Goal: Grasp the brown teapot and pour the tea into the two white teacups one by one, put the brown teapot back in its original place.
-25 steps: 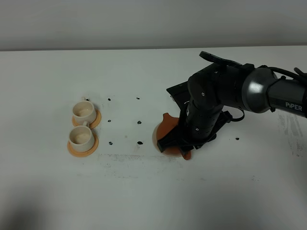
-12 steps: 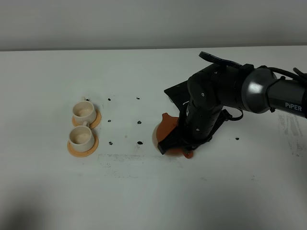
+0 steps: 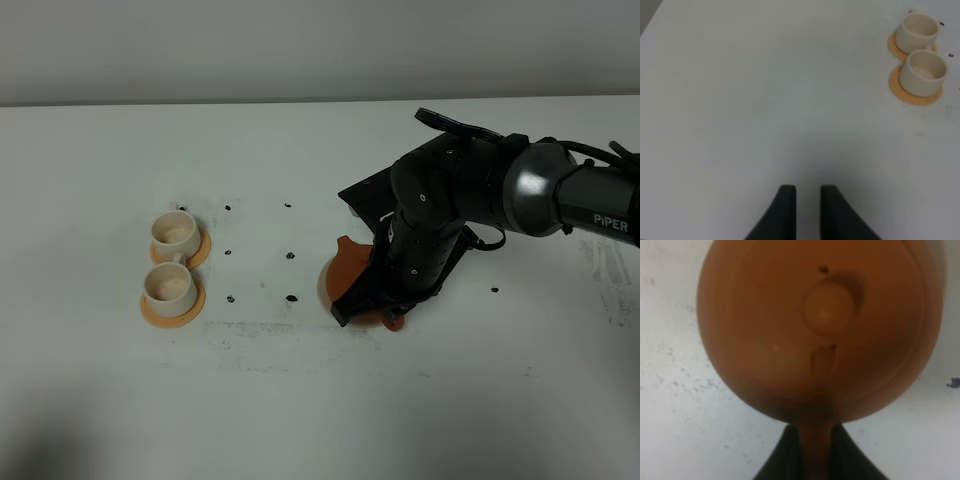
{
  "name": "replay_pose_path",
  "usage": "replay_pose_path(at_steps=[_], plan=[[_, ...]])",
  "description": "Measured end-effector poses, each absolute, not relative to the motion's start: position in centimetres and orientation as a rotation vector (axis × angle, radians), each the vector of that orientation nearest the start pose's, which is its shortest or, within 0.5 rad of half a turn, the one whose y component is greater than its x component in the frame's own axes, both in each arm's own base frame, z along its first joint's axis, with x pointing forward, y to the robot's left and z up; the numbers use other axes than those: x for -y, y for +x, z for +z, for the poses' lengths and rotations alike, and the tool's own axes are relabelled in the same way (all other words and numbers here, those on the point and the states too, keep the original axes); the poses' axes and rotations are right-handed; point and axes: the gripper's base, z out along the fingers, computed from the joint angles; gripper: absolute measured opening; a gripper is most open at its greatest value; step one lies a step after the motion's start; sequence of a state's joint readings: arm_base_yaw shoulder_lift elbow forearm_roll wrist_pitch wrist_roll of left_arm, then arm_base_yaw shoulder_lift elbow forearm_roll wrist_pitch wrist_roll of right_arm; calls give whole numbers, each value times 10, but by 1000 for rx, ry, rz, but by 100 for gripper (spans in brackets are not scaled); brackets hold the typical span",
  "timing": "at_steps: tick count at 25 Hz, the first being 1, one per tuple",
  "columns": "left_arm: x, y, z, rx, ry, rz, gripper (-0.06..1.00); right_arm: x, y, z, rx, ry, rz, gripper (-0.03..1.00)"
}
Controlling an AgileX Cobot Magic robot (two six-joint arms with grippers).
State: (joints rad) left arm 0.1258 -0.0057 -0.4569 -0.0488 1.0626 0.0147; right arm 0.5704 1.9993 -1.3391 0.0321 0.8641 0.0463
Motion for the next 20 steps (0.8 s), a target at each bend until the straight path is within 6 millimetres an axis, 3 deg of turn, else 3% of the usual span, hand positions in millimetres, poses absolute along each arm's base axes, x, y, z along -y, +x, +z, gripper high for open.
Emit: replay_pose_path(at_steps=[14, 20], plan=[[4, -1, 265, -2080, -114, 27, 11, -210, 325, 171, -2866, -774, 110, 9], [4, -1, 265, -2080, -114, 27, 11, -211, 325, 188, -2767, -789, 129, 9]])
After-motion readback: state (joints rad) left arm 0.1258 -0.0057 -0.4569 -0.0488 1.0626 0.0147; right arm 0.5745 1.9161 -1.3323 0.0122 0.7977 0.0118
